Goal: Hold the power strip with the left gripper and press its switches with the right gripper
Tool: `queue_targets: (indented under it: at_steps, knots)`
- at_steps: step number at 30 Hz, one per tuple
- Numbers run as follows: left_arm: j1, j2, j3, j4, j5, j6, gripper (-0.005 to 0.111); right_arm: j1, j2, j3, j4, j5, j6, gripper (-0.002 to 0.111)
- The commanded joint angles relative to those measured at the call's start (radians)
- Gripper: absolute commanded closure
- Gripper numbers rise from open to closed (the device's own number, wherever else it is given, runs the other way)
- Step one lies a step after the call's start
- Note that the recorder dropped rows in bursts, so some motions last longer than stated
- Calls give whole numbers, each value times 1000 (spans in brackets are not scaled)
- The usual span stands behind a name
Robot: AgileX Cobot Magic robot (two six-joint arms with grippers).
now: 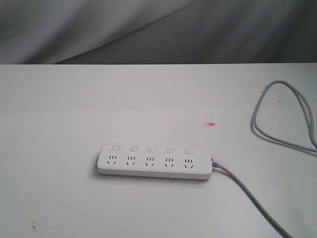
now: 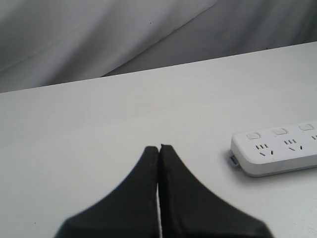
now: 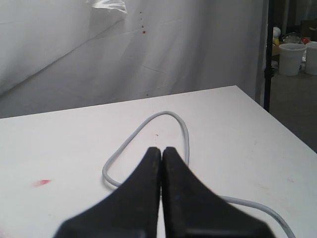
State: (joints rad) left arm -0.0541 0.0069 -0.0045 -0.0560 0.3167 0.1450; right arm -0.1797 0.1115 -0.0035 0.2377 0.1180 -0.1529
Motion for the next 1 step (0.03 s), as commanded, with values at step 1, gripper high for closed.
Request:
queue_targets:
  at_steps: [1]
  knots:
    - [-3,-4,4,-2,-3,-10,106,-8,-1,3,-1,-1,5,108]
